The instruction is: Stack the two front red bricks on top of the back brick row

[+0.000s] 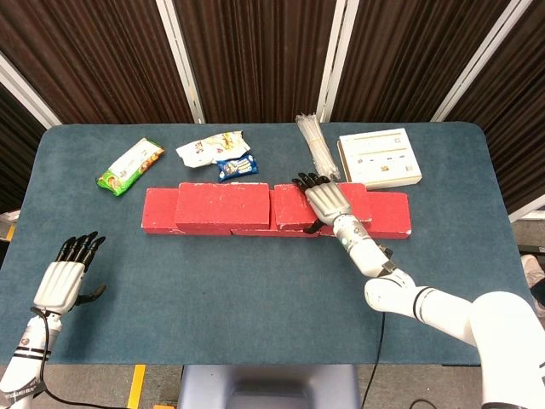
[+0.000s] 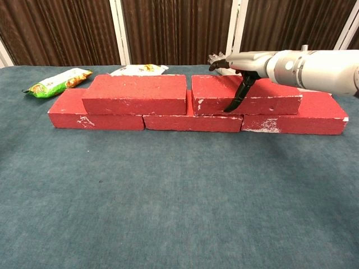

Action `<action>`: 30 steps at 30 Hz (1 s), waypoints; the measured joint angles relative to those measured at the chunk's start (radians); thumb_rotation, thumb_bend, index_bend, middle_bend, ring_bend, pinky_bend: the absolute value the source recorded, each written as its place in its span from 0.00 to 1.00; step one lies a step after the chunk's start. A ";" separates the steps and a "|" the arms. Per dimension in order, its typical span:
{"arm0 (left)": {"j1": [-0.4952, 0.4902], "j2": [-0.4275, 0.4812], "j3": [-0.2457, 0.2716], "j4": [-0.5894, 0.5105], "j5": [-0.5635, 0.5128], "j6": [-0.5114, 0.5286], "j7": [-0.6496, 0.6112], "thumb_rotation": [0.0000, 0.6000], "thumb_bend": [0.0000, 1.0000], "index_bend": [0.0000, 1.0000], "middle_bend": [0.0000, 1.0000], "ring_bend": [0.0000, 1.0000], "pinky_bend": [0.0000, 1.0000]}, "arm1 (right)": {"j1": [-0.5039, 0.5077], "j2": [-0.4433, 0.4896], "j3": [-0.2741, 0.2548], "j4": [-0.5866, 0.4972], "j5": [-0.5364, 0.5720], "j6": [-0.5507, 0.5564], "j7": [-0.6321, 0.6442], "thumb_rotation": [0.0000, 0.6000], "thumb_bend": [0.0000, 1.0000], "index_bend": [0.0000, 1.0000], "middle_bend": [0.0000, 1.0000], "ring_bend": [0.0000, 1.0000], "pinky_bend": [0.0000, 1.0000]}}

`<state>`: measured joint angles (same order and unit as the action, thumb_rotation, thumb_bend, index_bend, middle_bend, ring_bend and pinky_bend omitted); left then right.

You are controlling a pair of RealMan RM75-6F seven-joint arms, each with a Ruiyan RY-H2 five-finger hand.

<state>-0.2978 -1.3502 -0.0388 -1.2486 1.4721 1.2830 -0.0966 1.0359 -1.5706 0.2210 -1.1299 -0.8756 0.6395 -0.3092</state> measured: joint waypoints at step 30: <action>0.009 0.001 0.010 -0.035 0.021 0.021 0.040 1.00 0.26 0.00 0.00 0.00 0.02 | -0.283 0.244 -0.117 0.005 -0.207 0.136 0.230 0.88 0.42 0.40 0.07 0.00 0.11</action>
<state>-0.2892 -1.3488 -0.0284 -1.2841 1.4930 1.3044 -0.0569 0.7531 -1.3265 0.1044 -1.1254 -1.0823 0.7756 -0.0791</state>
